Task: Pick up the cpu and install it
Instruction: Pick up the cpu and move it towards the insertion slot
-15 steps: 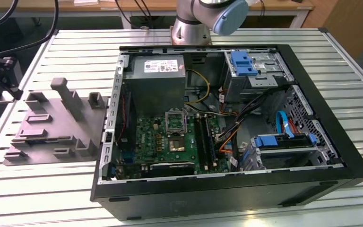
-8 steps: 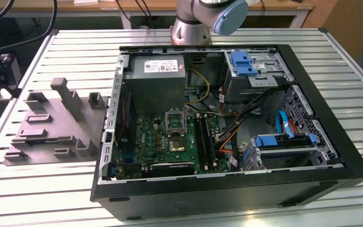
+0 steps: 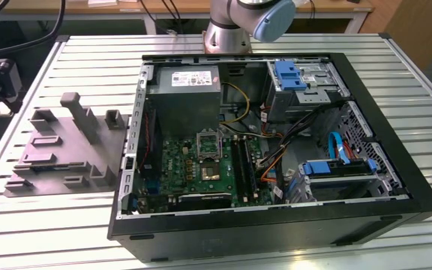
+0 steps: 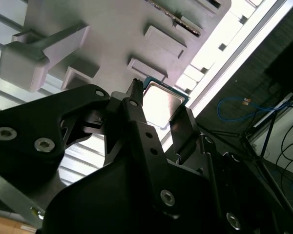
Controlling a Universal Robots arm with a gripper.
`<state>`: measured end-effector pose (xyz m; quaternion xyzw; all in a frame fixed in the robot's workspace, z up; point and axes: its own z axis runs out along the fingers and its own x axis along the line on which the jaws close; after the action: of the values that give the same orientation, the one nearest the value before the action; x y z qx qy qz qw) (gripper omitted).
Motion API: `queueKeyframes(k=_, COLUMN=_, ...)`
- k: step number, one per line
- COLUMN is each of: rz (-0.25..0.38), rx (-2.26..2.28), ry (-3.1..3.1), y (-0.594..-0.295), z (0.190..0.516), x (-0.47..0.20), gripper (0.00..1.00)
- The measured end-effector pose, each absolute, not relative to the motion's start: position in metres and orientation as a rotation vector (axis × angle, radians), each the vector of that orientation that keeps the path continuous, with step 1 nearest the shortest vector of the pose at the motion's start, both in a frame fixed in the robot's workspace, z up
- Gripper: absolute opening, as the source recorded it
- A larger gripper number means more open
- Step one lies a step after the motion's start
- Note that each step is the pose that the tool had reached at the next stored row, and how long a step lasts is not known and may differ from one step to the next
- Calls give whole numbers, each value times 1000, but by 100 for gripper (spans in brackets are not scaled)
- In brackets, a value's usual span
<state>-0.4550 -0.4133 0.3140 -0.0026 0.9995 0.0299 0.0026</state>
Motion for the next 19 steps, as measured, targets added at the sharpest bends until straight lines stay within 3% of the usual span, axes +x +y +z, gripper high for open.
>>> queueKeyframes(k=19, rz=94, rx=-8, ry=3135, y=-413, z=331, x=-455, gripper=47)
